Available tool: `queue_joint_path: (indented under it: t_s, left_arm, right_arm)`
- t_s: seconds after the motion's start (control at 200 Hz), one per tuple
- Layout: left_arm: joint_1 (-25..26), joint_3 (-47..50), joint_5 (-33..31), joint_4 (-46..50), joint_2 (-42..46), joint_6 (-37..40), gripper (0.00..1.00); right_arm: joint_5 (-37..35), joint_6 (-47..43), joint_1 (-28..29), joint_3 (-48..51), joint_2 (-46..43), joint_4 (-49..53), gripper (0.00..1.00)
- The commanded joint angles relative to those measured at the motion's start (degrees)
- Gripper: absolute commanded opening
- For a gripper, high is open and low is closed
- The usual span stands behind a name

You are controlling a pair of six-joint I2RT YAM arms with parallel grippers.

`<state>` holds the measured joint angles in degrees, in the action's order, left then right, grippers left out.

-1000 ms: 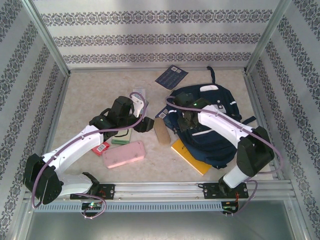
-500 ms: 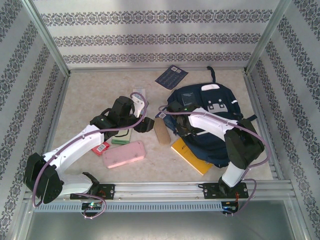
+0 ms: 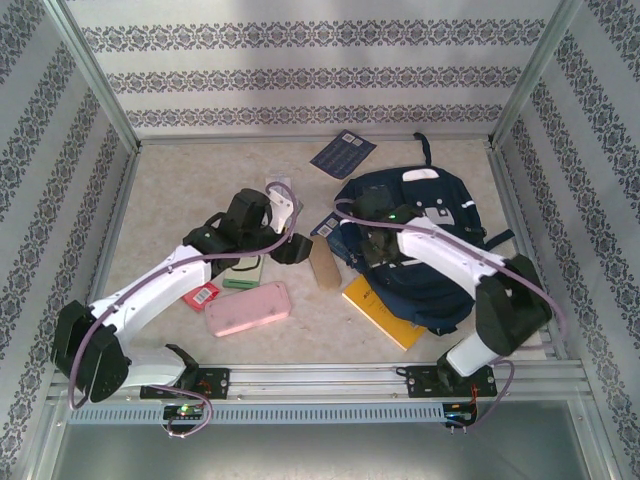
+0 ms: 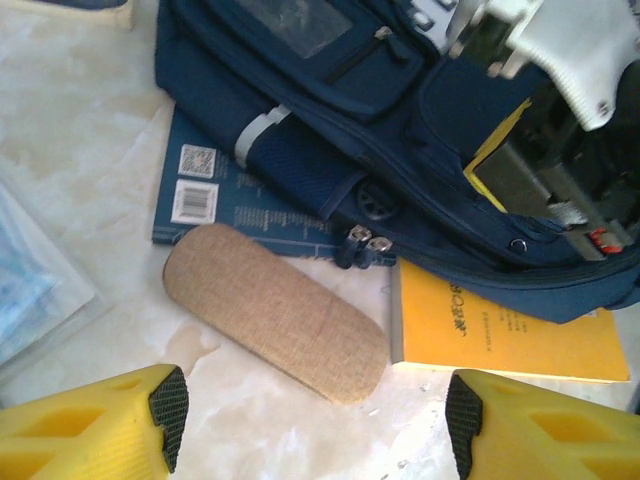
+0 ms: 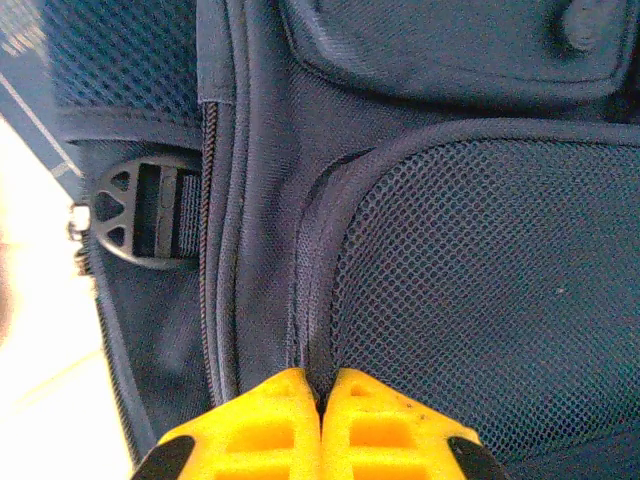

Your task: Pack the student bag

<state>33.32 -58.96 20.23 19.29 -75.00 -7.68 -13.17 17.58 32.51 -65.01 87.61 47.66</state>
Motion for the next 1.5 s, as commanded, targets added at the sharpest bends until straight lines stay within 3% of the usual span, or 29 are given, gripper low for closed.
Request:
queue_joint_path:
  t_s: [0.0,0.21,0.405,0.485,0.635,1.074,1.494]
  left_arm:
    - [0.9,-3.4,3.9,-0.6,-1.5,3.2,0.67]
    - [2.8,-0.6,9.2,-9.3,-7.6,9.2,0.53]
    - [5.2,10.7,11.3,-30.5,-8.7,16.4,0.51]
    - [5.7,14.9,9.7,-39.0,-9.5,16.8,0.47]
    - [8.4,19.9,5.8,-51.4,-12.1,15.1,0.46]
    - [10.4,19.8,3.5,-56.6,-19.5,17.3,0.46]
    - [10.4,16.8,4.3,-57.3,-25.4,18.5,0.46]
  right_arm:
    - [9.6,-0.1,-2.4,1.1,-6.4,-2.7,0.0]
    - [22.8,2.7,-7.7,4.7,-12.8,-7.7,0.0]
    - [27.7,4.7,-9.7,7.1,-15.9,-10.5,0.0]
    - [29.4,6.5,-11.1,8.8,-17.7,-12.6,0.0]
    - [33.3,10.5,-13.3,13.2,-21.0,-19.1,0.0]
    - [39.6,17.5,-18.5,21.3,-30.9,-28.8,0.0]
    - [42.3,19.0,-18.9,23.4,-31.7,-30.7,0.0]
